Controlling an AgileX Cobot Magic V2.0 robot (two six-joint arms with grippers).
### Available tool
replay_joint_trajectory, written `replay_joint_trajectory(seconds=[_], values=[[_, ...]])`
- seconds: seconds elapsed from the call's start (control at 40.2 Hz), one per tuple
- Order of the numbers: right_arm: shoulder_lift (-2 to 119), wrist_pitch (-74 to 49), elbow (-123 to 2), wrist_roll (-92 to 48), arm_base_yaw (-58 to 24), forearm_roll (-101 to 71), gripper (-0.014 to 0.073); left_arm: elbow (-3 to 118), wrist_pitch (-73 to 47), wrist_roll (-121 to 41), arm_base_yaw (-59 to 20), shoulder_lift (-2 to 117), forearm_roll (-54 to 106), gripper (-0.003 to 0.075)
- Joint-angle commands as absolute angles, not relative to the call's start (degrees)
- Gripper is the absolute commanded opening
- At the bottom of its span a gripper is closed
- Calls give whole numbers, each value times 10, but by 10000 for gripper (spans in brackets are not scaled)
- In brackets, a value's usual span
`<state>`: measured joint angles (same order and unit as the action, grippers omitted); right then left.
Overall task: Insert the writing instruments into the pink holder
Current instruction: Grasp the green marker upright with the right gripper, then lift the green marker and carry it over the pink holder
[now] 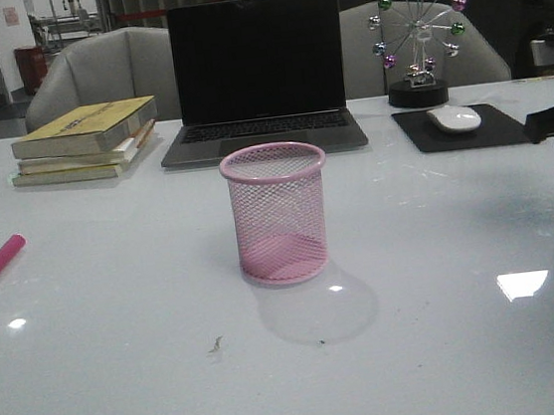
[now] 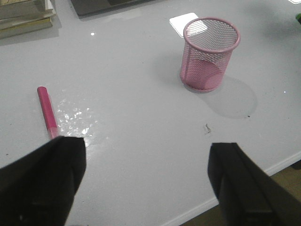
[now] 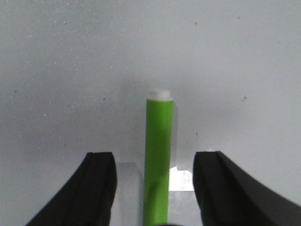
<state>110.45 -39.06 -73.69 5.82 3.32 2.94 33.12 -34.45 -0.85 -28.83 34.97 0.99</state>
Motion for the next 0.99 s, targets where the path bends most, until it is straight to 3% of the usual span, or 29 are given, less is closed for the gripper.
replay_joint_trajectory(seconds=[0.0,0.298,0.448,0.671,0.97], values=[[1097,-396,-777,57,36,39,479,347,-300,-11,-293,353,10,580],[1141,-441,-829,46,36,33,470,347,-300,-11,-293,353,10,580],[1147,-446,-830,39,36,30,386,347,-300,-11,-293,353,10,580],[1146,-446,-830,39,36,29,186,347,-300,-11,-293,353,10,580],[1054,-369,-791,39,22,0,174,347,-300,-11,-293,353,10,580]])
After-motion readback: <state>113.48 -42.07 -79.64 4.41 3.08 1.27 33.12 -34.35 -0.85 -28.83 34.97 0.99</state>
